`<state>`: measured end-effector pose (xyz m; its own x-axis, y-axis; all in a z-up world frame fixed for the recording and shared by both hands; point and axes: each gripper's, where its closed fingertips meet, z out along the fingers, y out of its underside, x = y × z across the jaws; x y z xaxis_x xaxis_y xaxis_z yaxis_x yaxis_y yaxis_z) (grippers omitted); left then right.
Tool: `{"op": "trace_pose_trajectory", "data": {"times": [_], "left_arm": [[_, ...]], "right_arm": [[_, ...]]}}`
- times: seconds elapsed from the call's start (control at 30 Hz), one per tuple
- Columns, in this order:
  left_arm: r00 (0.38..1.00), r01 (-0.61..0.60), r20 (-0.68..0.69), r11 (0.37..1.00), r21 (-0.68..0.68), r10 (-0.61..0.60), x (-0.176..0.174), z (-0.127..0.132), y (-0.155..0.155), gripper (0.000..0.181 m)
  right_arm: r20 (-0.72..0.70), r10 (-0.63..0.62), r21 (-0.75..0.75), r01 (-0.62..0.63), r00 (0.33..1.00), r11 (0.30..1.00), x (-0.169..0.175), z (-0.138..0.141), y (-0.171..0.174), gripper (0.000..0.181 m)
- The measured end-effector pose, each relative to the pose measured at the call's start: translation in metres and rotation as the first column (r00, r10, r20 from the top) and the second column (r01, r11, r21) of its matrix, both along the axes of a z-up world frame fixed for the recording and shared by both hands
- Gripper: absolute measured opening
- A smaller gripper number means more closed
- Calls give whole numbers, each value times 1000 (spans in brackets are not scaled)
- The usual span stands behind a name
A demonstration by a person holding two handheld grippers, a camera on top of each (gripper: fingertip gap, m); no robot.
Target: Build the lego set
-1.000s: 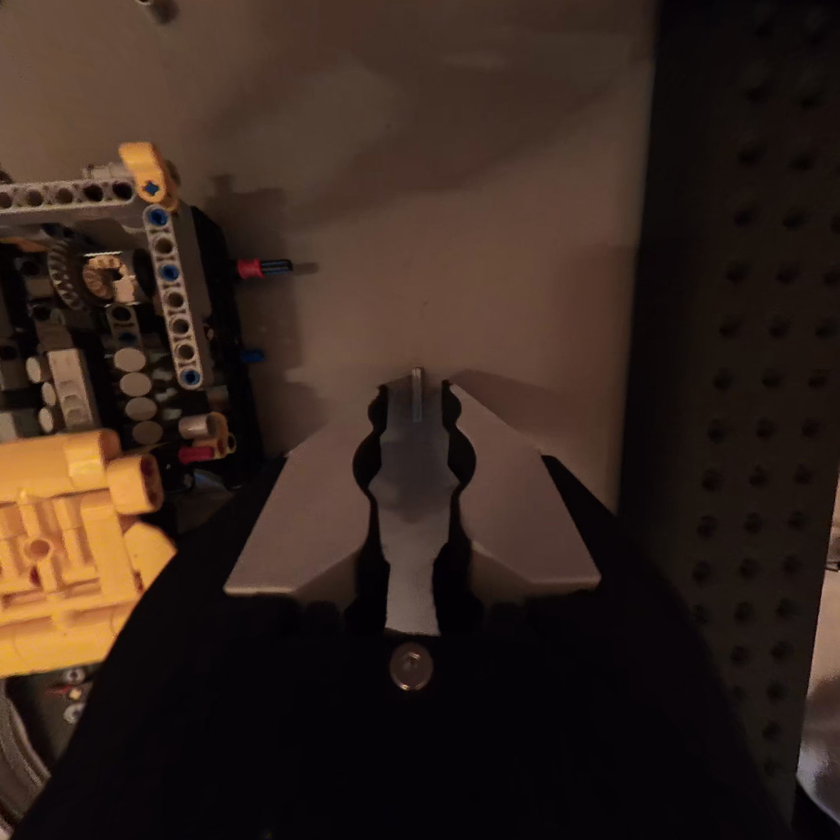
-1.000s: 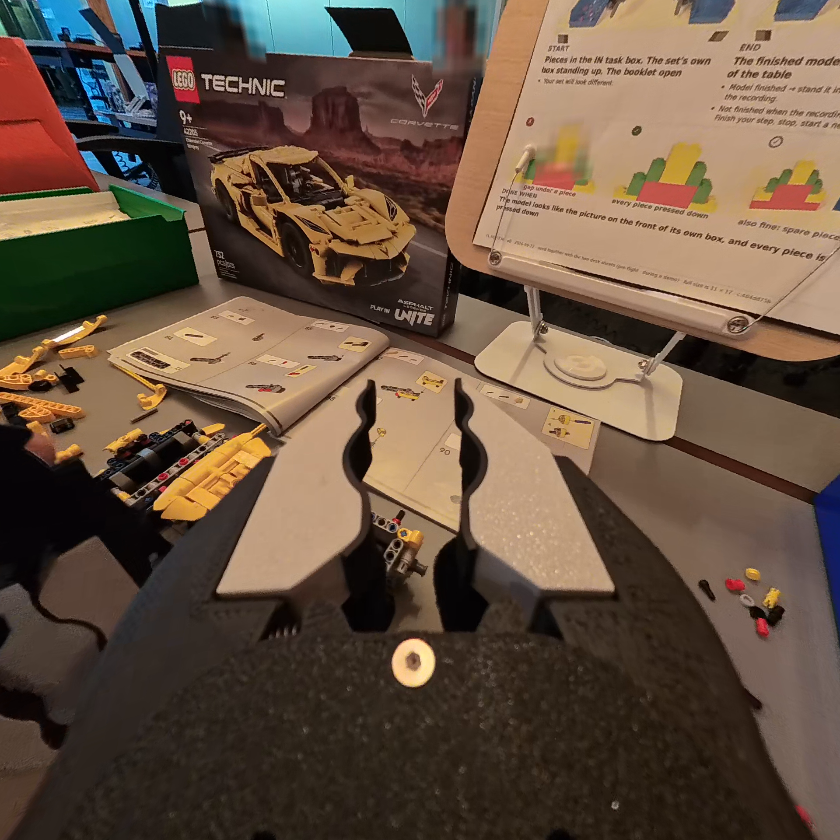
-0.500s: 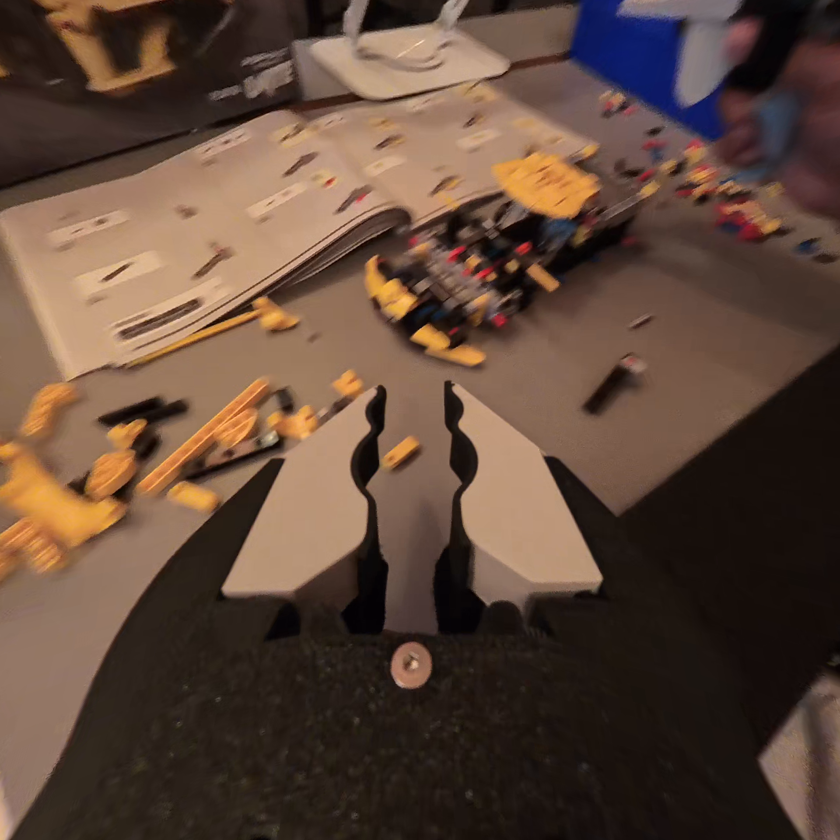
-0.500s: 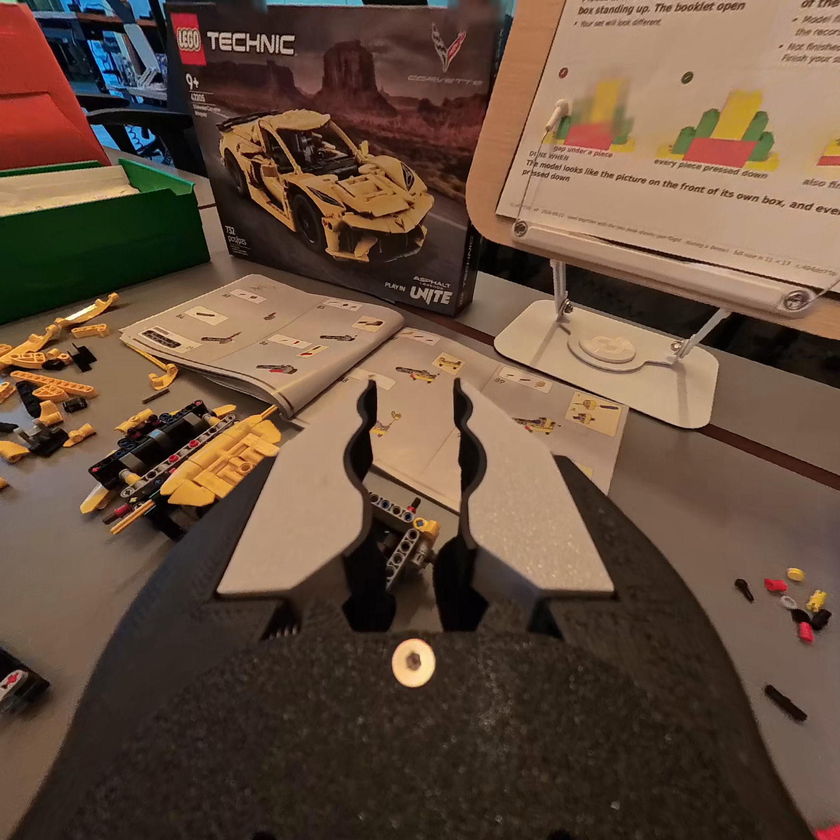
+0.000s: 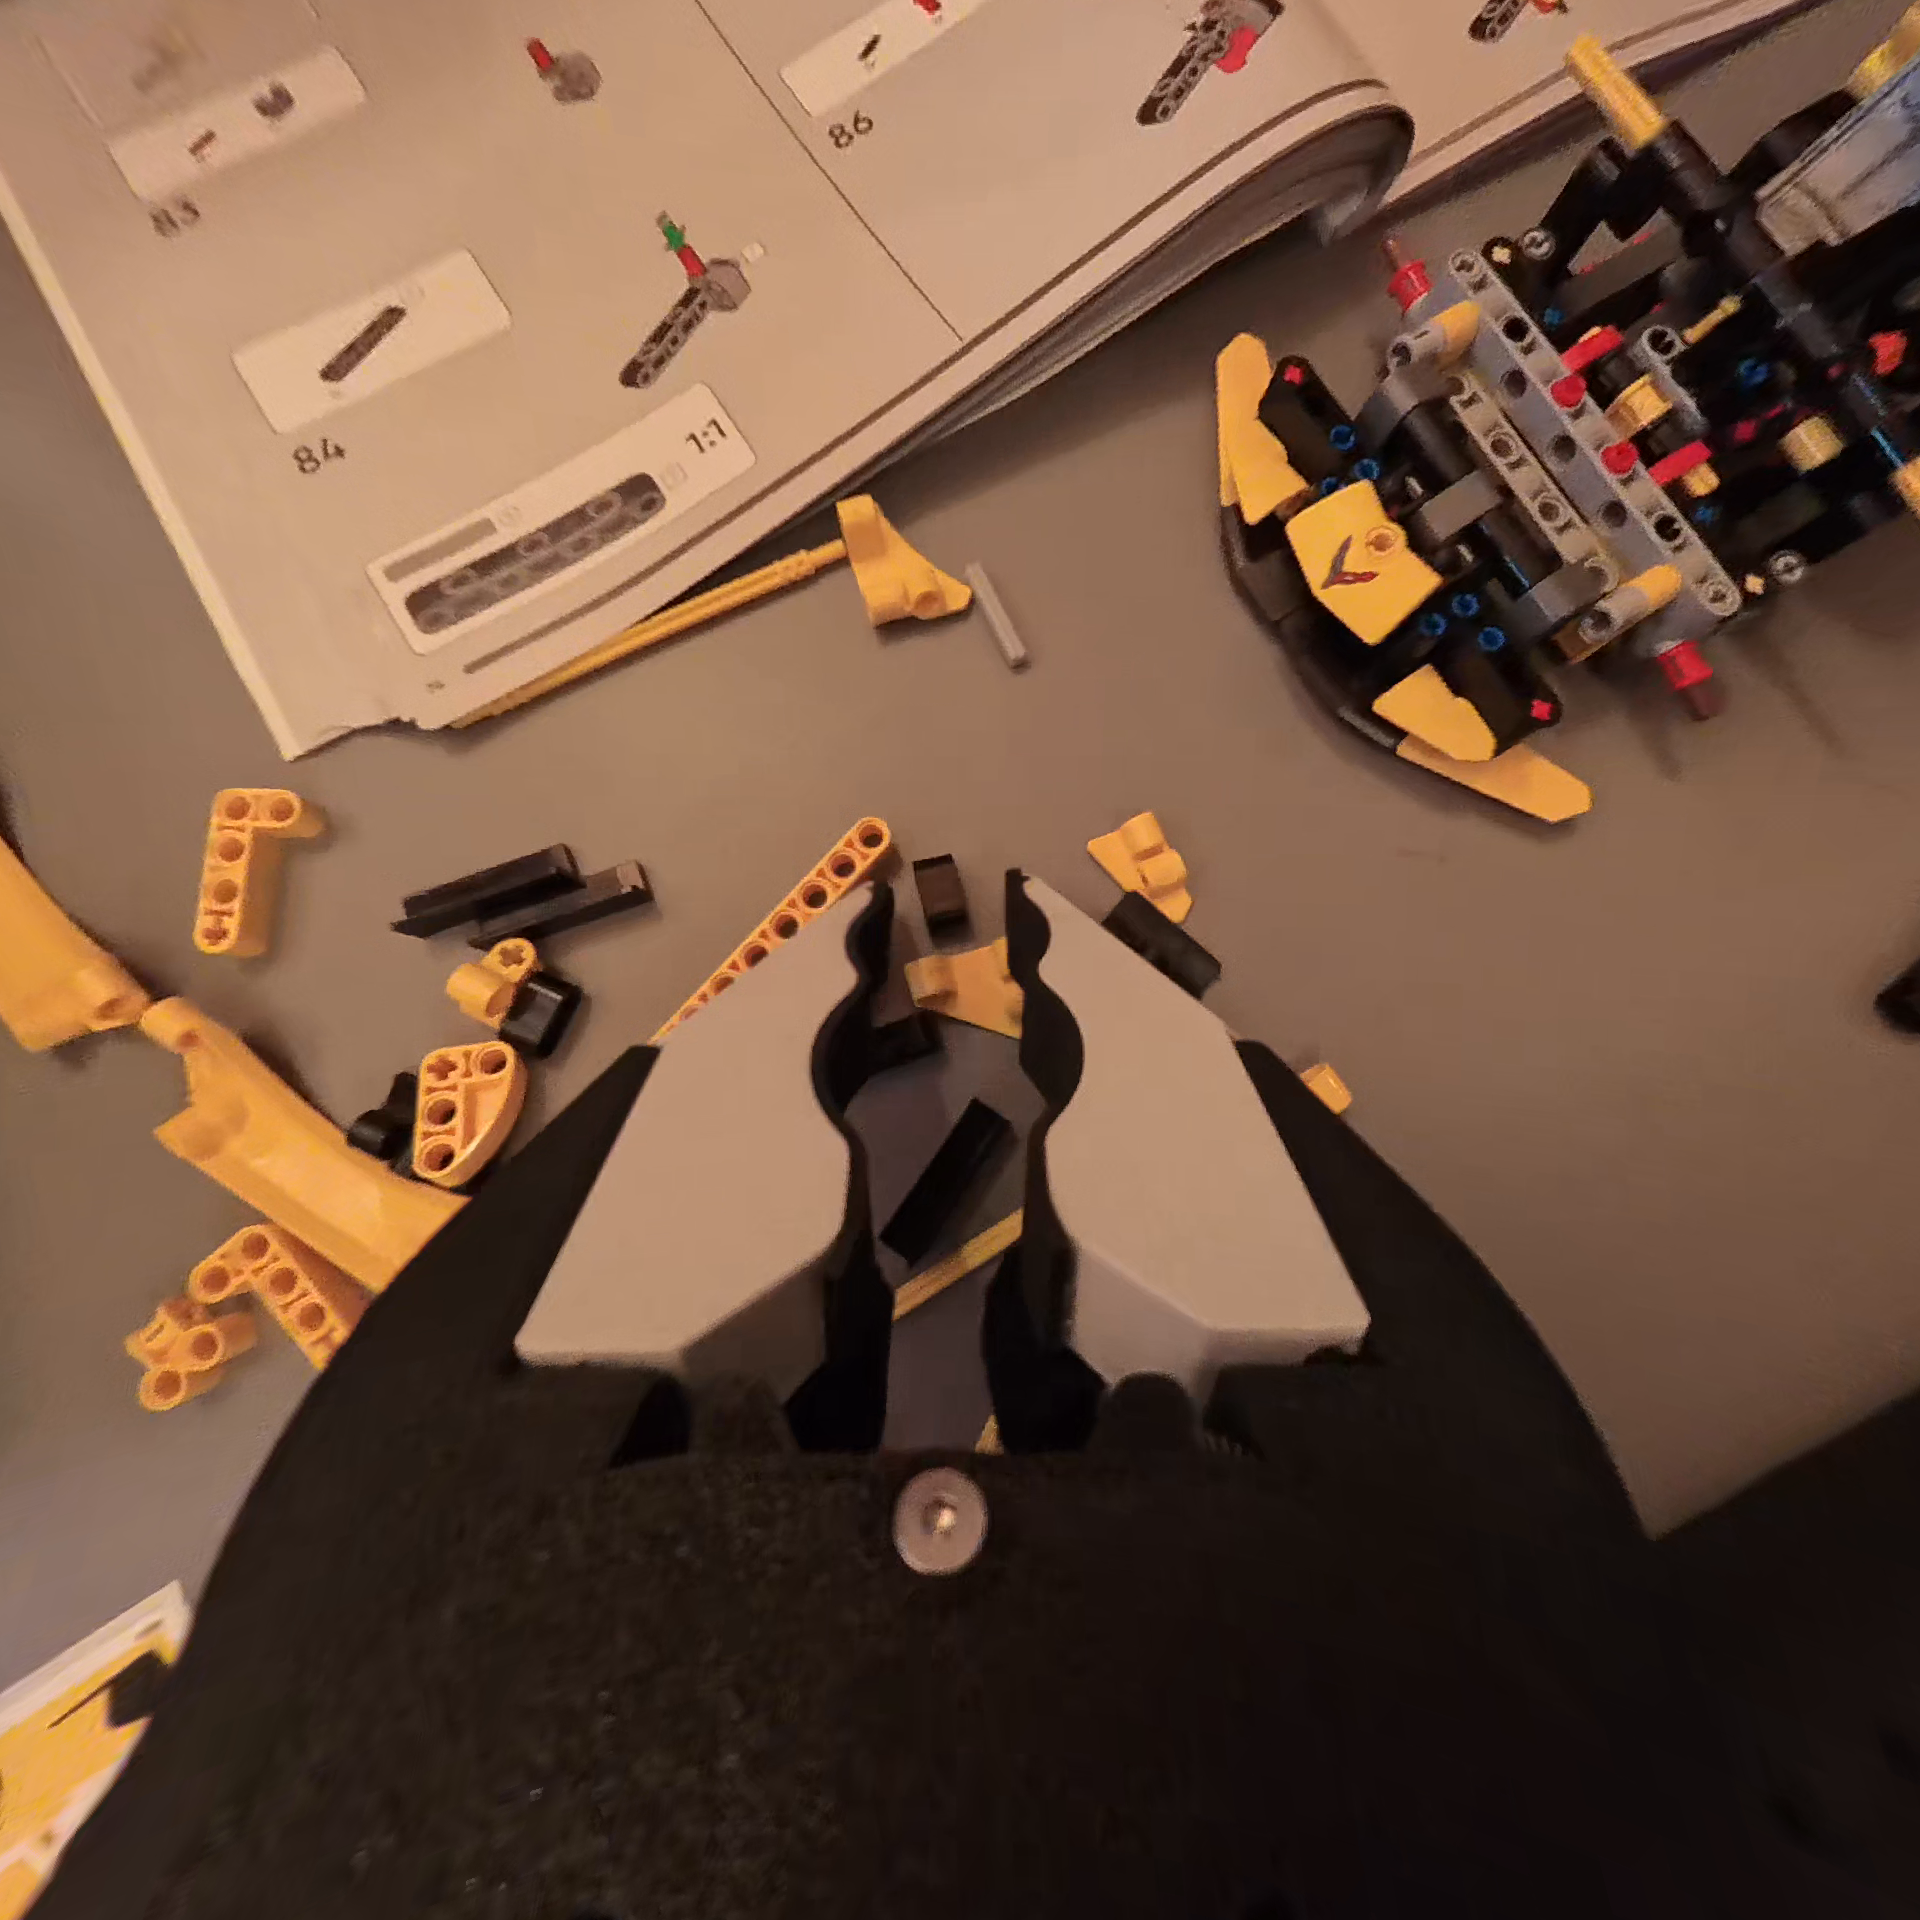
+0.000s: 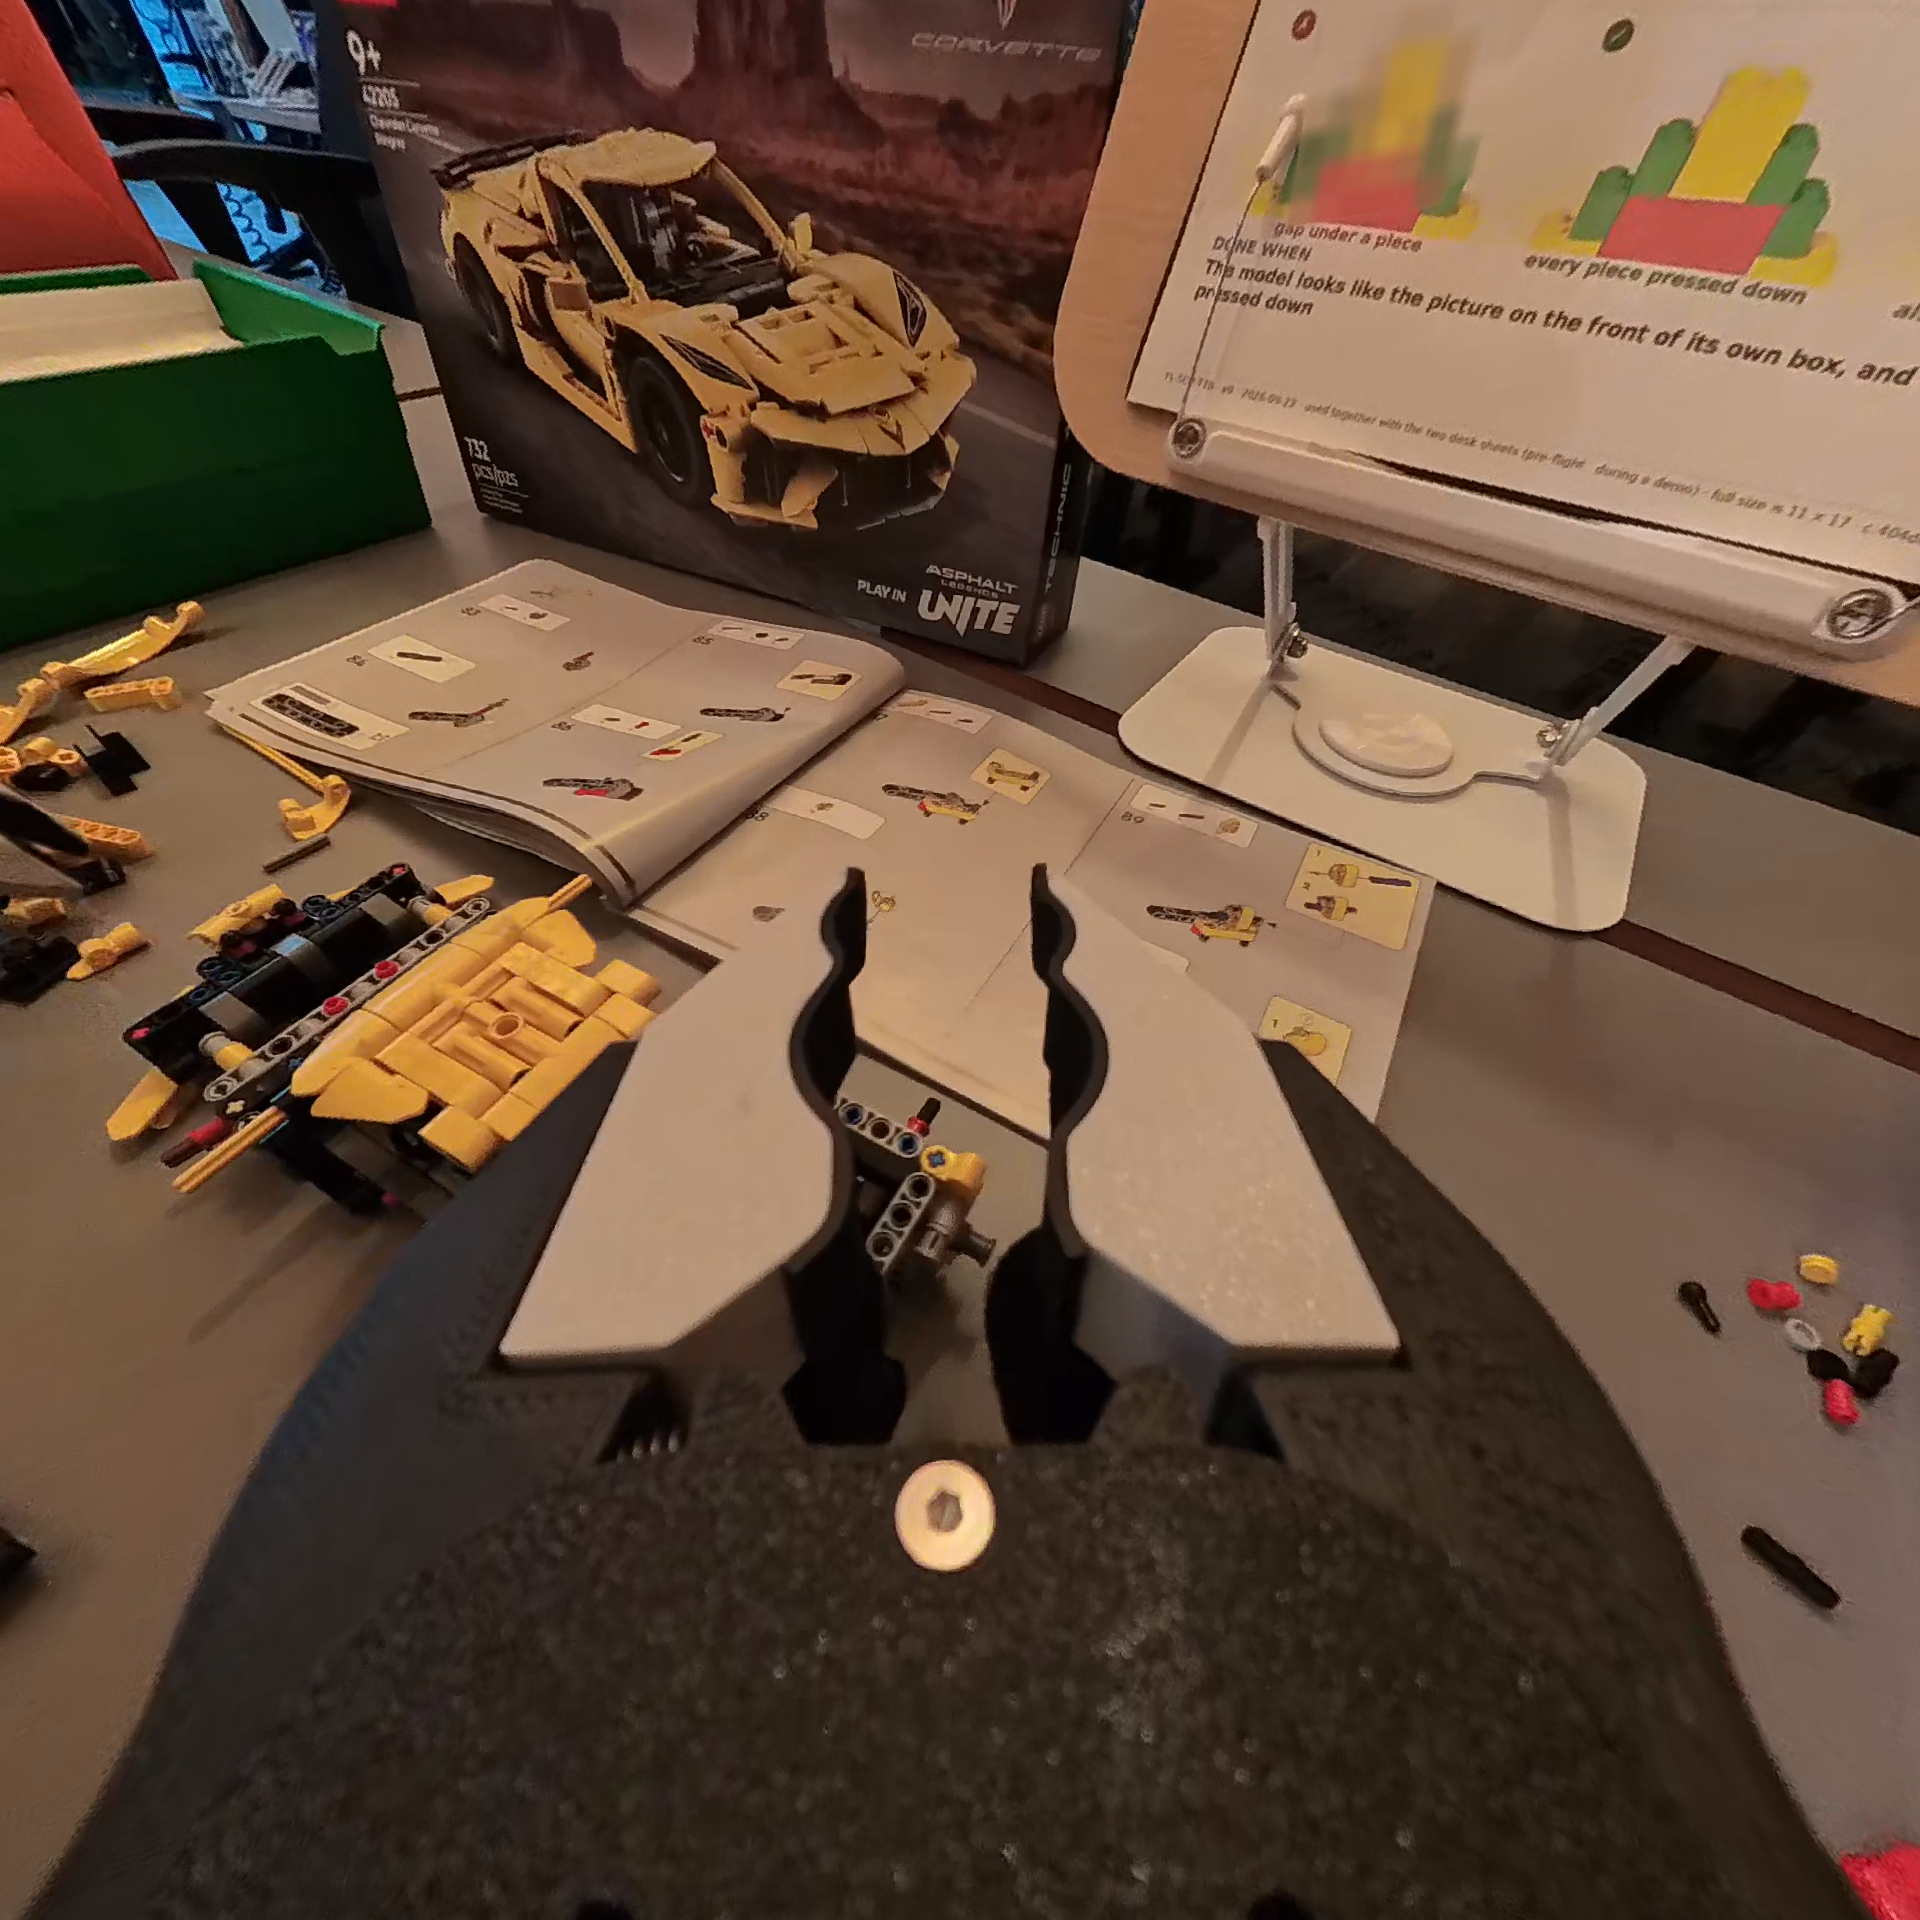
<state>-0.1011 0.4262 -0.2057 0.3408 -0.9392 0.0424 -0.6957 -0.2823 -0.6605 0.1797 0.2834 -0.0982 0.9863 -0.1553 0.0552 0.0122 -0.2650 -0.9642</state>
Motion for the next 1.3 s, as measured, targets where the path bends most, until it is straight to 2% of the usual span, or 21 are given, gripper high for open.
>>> {"op": "trace_pose_trajectory", "data": {"times": [0.13,0.23,0.37,0.47,0.57,0.63,0.77,0.93,1.07,1.17,1.3], "left_arm": [[999,-24,-30,1000,-12,24,-1,-3,4,7],[999,-8,-39,1000,-24,7,0,-3,4,7],[1000,21,21,1000,10,-21,8,18,2,7],[973,185,136,982,24,-187,32,48,-32,7],[881,430,231,902,-23,-414,56,59,-101,7],[834,525,226,850,-43,-504,68,47,-138,7],[798,596,136,802,-35,-587,88,17,-171,7],[797,604,70,797,-34,-601,99,-1,-175,8],[787,616,79,786,-46,-612,100,-3,-178,8],[779,626,88,779,-36,-621,100,-3,-183,8],[765,642,114,765,-51,-634,104,-3,-195,10]], "right_arm": [[-29,6,6,-5,1000,1000,1,0,-1,30],[-33,16,7,-15,999,1000,0,1,-1,30],[-18,20,-7,-20,1000,1000,-2,-2,0,30],[-13,21,-11,-22,1000,1000,-2,-2,0,29],[-14,23,-12,-23,1000,1000,-2,-3,0,29],[-15,22,-15,-22,1000,1000,-2,-3,0,29],[-16,36,-14,-36,999,999,-7,-3,2,29],[29,22,-27,-22,999,999,-5,-2,0,28],[9,6,-1,-6,1000,1000,1,3,-3,29],[9,-71,-22,71,997,997,17,9,-28,31],[45,-294,-66,296,955,953,58,23,-125,32]]}}
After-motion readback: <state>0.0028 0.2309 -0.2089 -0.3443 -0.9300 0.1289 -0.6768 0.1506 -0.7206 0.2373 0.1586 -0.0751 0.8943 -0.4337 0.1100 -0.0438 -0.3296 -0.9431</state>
